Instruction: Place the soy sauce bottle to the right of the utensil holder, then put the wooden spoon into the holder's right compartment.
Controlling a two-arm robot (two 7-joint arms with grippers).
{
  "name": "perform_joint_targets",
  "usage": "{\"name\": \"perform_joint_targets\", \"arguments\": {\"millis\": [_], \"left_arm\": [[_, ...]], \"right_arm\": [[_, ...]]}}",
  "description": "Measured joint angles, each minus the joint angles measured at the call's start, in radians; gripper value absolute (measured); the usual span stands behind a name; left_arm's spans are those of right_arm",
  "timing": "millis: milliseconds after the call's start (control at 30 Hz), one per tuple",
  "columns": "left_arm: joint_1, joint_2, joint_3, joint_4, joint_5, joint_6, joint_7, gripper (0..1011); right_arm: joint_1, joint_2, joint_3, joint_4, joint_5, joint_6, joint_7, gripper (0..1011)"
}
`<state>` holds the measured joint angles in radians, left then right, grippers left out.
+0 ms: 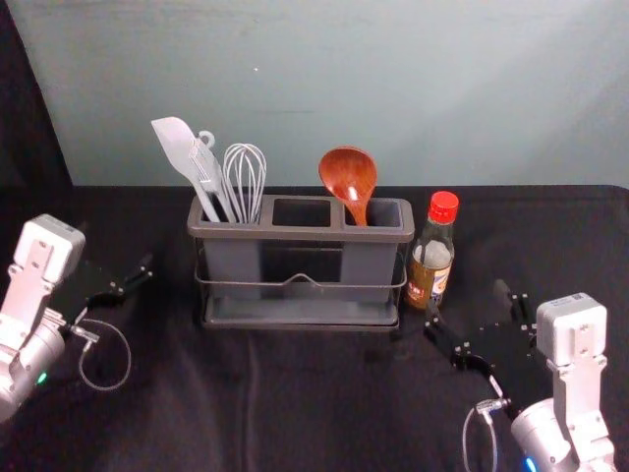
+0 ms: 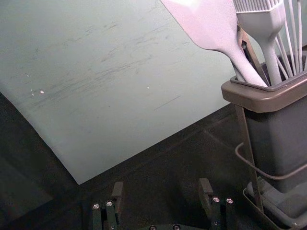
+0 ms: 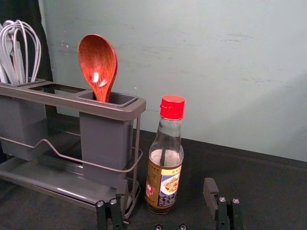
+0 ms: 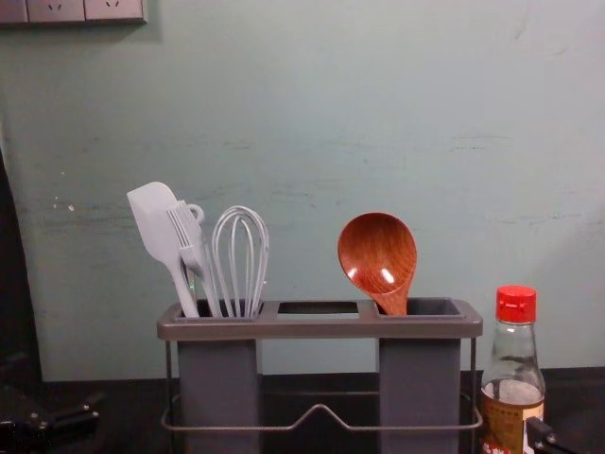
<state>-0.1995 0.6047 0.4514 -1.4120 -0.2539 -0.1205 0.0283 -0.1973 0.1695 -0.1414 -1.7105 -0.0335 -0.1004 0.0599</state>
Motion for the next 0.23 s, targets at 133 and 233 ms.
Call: {"name": "perform_joint_targets", "arguments": {"millis": [133, 233], "left_arm": [[0.0, 0.0, 0.0, 0.0, 0.0, 0.0, 0.0, 1011], [0.0, 0.0, 0.0, 0.0, 0.0, 0.0, 0.0, 1011]], "right_arm": [[0.0, 0.0, 0.0, 0.0, 0.0, 0.0, 0.0, 1004], [0.0, 0.0, 0.0, 0.0, 0.0, 0.0, 0.0, 1004]]}}
